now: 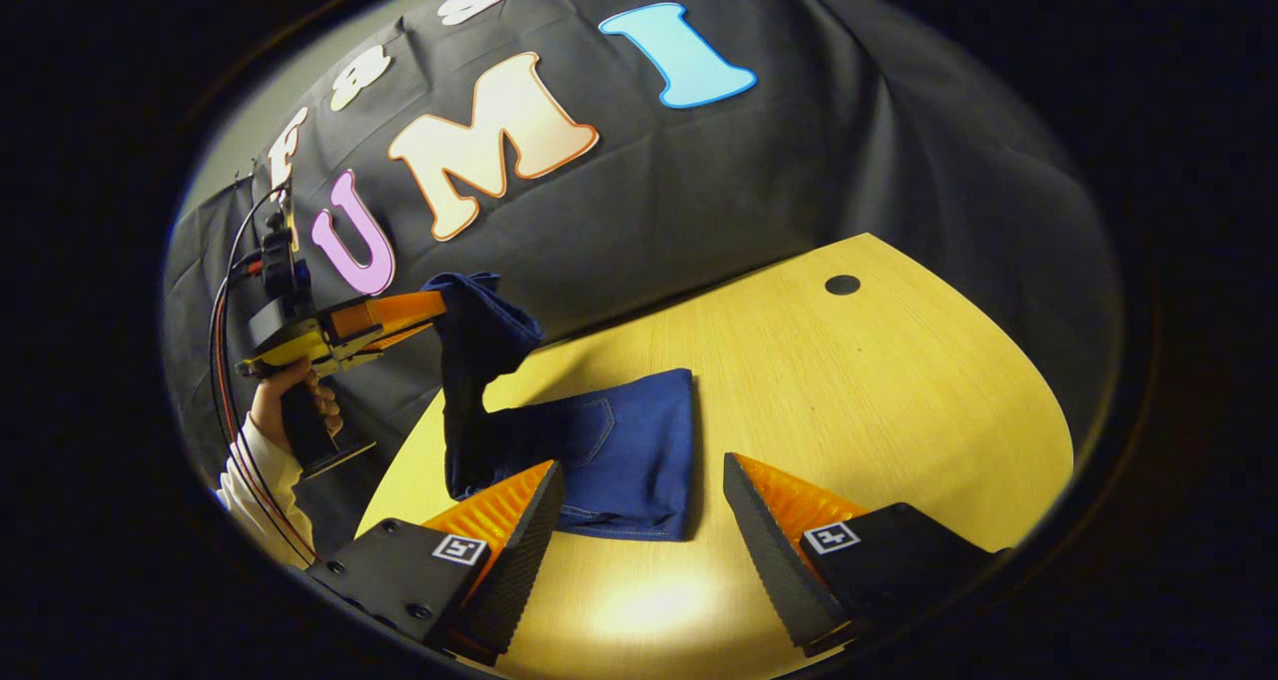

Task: Grasp the waist and the cuffs of the jeans and fold them to make the two legs overlap; first hold the waist and fold one-third of the jeans toward the cuffs, then hold the cuffs and fold the remaining one-third in the same direction to finish folding.

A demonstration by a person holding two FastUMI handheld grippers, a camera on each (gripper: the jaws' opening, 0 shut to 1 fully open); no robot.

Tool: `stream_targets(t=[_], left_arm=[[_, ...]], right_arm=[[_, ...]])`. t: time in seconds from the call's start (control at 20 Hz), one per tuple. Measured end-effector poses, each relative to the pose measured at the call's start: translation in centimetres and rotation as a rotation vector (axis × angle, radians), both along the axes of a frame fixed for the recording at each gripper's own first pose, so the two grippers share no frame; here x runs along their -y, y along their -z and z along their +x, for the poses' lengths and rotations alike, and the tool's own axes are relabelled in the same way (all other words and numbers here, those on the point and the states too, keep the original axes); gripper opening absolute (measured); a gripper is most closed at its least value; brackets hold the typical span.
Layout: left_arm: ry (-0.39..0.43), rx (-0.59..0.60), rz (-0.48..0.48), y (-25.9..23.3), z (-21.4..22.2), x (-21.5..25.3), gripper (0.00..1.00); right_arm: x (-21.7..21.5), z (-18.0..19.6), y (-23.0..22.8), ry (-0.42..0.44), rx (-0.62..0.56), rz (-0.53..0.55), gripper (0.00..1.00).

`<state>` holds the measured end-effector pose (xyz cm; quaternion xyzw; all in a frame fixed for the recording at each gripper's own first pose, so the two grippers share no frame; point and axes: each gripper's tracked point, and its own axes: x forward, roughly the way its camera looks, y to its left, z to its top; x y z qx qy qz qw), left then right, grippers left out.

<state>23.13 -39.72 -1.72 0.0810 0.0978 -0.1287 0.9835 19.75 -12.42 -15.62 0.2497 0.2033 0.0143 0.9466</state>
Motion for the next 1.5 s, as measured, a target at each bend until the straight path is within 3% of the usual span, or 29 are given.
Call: stream_targets(t=[0.3, 0.6, 0.75, 0.8, 0.9, 1.05, 1.25, 1.5], left_arm=[[0.059, -0.101, 0.255, 9.8, -2.5, 3.2, 0.00], [0.092, -0.178, 0.517, 18.7, -7.9, 1.4, 0.00], [0.093, -0.204, 0.614, 21.6, -9.0, 0.3, 0.06], [0.101, -0.230, 0.601, 22.5, -9.3, 0.5, 0.10], [0.118, -0.248, 0.525, 22.9, -10.3, 1.7, 0.34], [0.063, -0.184, 0.413, 19.6, -12.1, 1.6, 0.99], [-0.067, -0.134, 0.317, 14.4, -14.9, -3.3, 0.95], [-0.203, -0.073, 0.283, 9.7, -18.0, -11.0, 0.96]], right_arm=[[2.5, -1.5, 1.4, 0.025, -0.022, 0.001, 0.99], [2.8, -2.7, 2.3, 0.010, -0.042, -0.022, 0.98], [2.1, -2.9, 2.3, -0.004, -0.043, -0.031, 0.99], [2.0, -3.0, 2.4, -0.007, -0.045, -0.040, 0.99], [1.6, -3.4, 2.5, -0.012, -0.053, -0.056, 0.99], [0.5, -3.5, 2.0, -0.014, -0.051, -0.063, 0.99], [-2.7, -3.7, 0.2, -0.038, -0.025, -0.082, 0.99], [-6.7, -4.5, -2.2, -0.052, 0.015, -0.095, 0.99]])
